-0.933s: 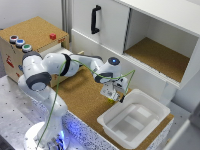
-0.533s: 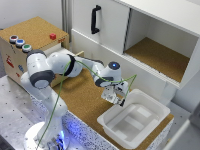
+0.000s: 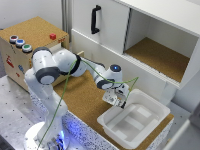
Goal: Slide the yellow block to the left
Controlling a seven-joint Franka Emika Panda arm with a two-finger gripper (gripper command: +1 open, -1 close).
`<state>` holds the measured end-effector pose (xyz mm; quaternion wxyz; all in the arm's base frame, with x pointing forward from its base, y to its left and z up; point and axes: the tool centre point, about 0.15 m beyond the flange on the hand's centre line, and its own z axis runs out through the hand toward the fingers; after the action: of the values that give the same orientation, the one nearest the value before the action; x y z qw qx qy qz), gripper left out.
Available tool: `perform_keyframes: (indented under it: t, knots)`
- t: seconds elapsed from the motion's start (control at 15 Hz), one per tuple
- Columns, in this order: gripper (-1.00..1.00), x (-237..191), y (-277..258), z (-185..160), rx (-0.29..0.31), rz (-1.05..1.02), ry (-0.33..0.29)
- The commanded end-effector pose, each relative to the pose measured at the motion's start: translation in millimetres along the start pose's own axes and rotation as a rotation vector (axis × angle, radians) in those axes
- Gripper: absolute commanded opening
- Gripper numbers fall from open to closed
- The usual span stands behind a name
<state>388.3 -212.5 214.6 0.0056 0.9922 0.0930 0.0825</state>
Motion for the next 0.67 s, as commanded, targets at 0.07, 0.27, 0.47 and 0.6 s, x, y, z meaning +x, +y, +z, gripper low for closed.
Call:
perform_keyframes:
  t: [0.07, 0.27, 0.47, 0.6]
  knots:
    - [-1.00, -2, -38, 11, 0.081, 0.063, 0.005]
    - [-1.00, -12, -49, 4, 0.099, 0.085, -0.009]
    - [-1.00, -13, -65, 10, 0.106, 0.066, -0.027]
    - [-1.00, -12, -81, 7, 0.125, 0.054, -0.023]
